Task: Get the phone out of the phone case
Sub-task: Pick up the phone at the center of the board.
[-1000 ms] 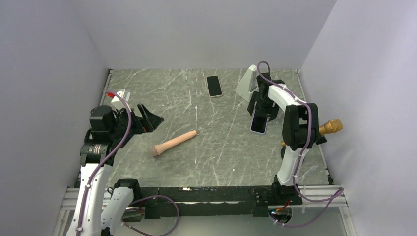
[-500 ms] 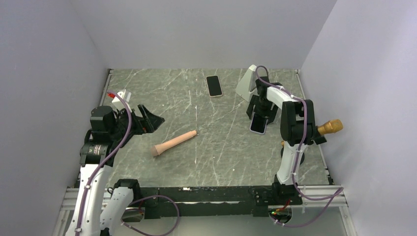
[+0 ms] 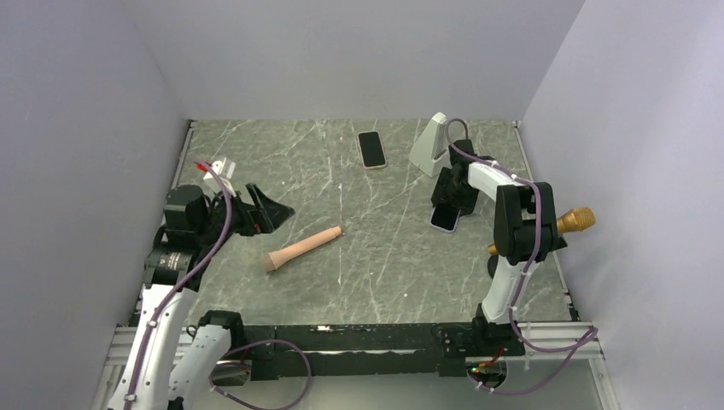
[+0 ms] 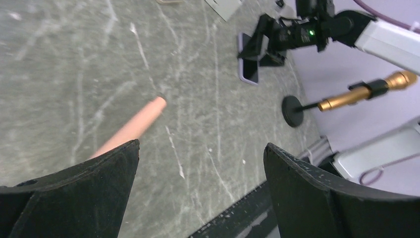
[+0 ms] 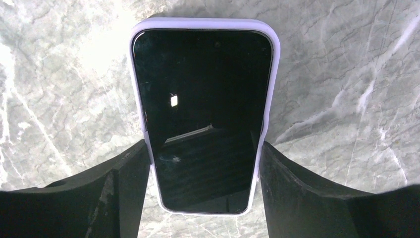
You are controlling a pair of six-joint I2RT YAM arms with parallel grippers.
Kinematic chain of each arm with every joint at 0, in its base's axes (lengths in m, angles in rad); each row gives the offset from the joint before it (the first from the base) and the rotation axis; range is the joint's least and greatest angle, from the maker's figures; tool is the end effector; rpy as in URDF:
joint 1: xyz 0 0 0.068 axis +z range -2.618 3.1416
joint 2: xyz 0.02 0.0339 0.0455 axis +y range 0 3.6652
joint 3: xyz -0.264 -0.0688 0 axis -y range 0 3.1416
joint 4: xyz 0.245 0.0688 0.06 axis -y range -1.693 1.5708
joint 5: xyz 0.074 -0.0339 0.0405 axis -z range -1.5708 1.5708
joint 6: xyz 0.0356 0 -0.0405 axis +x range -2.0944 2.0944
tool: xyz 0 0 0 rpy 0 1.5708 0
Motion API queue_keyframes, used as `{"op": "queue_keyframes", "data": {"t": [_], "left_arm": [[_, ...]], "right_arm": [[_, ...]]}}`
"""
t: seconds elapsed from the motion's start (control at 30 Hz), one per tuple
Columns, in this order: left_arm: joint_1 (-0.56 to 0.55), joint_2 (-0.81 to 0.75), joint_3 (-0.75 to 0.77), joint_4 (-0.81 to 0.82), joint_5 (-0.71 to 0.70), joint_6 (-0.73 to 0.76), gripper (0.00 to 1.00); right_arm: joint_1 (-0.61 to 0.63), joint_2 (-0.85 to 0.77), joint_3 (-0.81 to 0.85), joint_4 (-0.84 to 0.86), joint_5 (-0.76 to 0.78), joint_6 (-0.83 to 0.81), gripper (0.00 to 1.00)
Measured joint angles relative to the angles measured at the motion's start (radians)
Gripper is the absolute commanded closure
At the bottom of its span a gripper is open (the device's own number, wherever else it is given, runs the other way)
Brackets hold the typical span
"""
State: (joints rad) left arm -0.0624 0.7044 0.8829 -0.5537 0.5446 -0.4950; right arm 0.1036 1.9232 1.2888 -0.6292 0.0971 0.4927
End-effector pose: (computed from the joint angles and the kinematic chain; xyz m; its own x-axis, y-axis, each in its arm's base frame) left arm 0.1450 -0.0275 0.3487 -0.5757 -0.3711 -0.7286 0.2965 0.7356 -0.6091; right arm 0.3754 0.0356 0.1601 -0.8702 0.3828 -0.3101 0.3835 0.9215 0.0616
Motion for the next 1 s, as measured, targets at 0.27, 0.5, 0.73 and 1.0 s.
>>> {"op": "queue_keyframes", "data": {"t": [0.27,0.5,0.73,1.0], "left_arm": [[-0.288,0.069,-0.084,0.11,-0.044,-0.113,0.01],[-0.547,0.212,-0.091,0.221,-0.174,-0.165,0.13],[-0.707,0.319,-0.091,0.306,-0.346,-0.192,0.29],[-0.771,0.403,-0.091,0.328,-0.452,-0.197,0.36]], "right_arm": [[0.034,-0.137,-0.13,0.066,-0.089,-0.016,1.0],[0.164,-0.361,-0.25,0.15,-0.253,0.099,1.0],[0.312,-0.607,-0.508,0.413,-0.396,0.416,1.0],[0.421,-0.676,-0.517,0.492,-0.389,0.579,1.0]]}}
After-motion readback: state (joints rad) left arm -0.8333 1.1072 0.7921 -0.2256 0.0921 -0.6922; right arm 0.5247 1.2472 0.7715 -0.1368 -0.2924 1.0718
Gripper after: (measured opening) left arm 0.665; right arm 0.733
